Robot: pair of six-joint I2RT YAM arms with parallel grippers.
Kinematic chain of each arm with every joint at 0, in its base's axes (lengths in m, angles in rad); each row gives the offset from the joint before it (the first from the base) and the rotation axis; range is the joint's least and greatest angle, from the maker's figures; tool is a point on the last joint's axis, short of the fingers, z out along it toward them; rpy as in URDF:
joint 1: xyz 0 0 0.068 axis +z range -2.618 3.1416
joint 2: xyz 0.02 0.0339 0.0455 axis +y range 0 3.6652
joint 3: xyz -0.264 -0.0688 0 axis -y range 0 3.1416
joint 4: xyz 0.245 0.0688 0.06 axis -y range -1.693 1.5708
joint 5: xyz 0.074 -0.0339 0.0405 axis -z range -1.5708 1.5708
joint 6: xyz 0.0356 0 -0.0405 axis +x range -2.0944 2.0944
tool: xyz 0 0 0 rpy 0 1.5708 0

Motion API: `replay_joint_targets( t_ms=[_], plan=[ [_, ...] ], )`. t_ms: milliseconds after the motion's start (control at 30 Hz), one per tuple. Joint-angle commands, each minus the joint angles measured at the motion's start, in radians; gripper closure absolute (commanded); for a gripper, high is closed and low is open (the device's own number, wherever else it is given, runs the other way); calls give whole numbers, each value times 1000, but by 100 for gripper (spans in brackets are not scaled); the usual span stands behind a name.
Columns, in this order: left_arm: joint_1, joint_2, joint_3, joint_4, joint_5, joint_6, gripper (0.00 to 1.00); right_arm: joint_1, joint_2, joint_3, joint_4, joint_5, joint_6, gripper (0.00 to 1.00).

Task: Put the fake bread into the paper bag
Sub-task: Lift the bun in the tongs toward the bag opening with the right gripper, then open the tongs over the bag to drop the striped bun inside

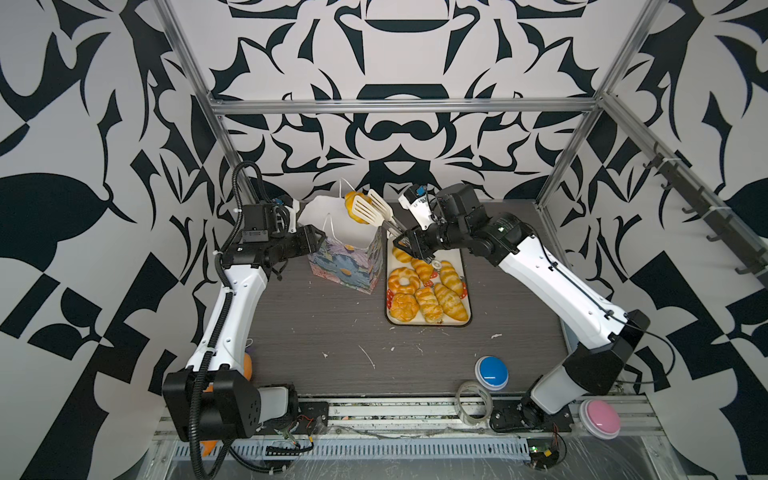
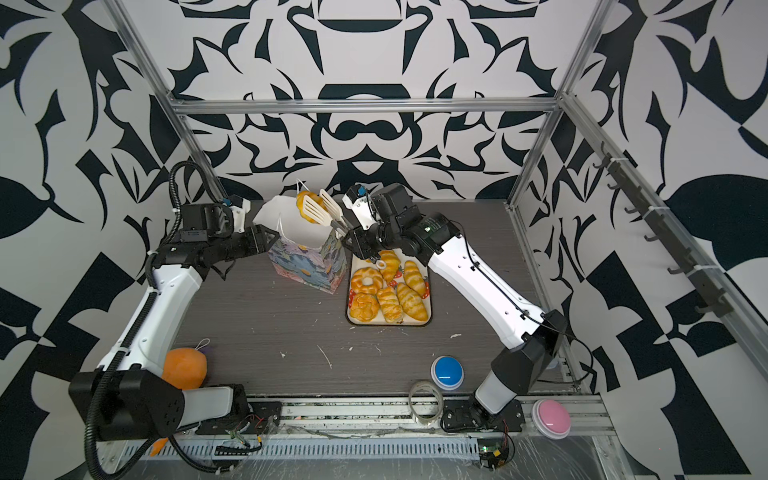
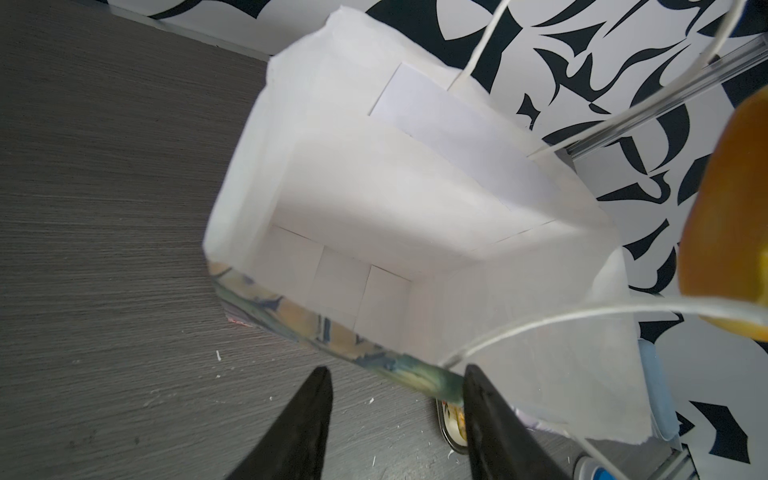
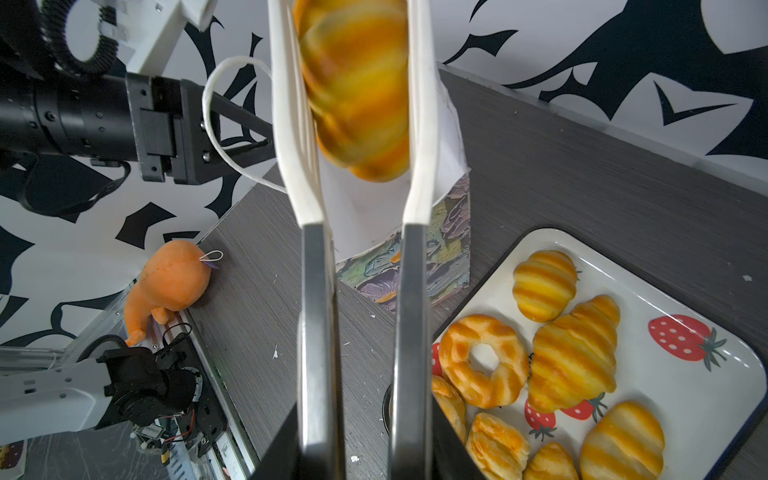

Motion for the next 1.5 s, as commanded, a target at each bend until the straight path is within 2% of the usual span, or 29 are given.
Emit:
replay_joint_targets(
  t_ms=[0,267,667,1167,1467],
  plan=[
    [-4,-17,1,-5,22,-2,46,18,-11,61,63,-22,-10,62],
    [-4,-19,-1,-2,28,-3,46,51,32,71,57,-21,-8,63],
    [-4,-59,-19,46,113,-9,46,57,72,88,36,9,-6,60],
    [-16,18,5,-1,52,-10,46,57,87,90,26,16,-6,56],
    [-18,5,7,-11,31,-5,46,58,84,99,19,21,-7,46]
  ],
)
